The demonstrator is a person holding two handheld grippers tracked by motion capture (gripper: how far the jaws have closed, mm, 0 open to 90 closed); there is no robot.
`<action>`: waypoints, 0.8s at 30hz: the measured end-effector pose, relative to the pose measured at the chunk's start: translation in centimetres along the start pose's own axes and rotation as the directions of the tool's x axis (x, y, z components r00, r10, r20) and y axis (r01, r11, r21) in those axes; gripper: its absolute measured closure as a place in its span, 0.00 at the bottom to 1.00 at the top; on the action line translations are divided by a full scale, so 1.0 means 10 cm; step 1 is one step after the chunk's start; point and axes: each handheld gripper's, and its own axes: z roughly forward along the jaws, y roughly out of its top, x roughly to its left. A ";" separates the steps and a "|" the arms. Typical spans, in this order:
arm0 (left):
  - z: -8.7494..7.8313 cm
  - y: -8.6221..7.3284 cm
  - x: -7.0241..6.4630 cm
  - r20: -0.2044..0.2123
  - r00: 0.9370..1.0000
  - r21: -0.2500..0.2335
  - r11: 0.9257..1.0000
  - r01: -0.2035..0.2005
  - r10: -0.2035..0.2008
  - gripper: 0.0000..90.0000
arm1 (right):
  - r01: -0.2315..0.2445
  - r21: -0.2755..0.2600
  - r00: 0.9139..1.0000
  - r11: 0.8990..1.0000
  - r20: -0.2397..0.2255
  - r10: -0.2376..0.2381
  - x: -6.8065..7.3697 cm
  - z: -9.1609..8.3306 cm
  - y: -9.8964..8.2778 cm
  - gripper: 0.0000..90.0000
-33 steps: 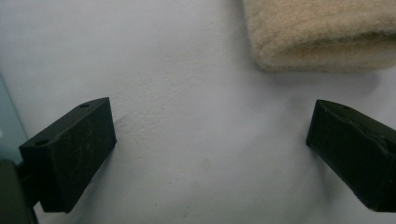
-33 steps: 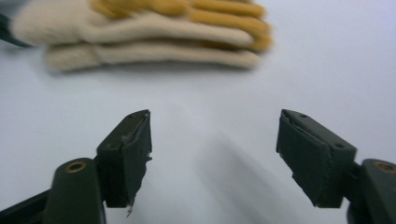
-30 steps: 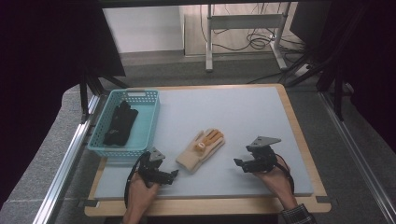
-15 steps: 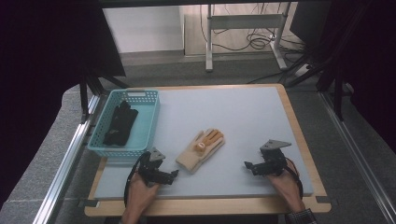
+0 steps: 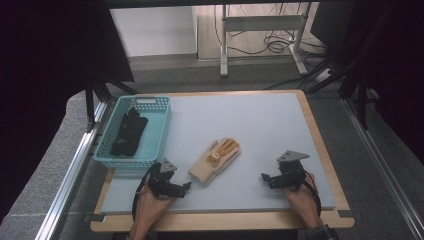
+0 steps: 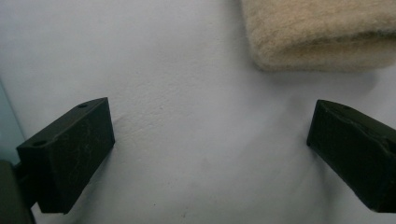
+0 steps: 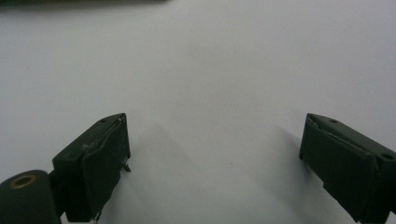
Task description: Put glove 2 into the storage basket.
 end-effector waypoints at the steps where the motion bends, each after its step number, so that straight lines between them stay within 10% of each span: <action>1: 0.00 0.00 0.00 0.001 1.000 0.000 1.000 -0.002 0.002 0.01 | 0.000 0.000 1.000 1.000 0.000 0.000 0.00 0.00 0.00 0.09; 24: -0.15 0.48 -0.13 0.143 0.990 -0.004 1.000 -0.018 0.018 0.06 | 0.000 0.000 1.000 1.000 0.000 0.000 0.00 0.00 0.00 0.09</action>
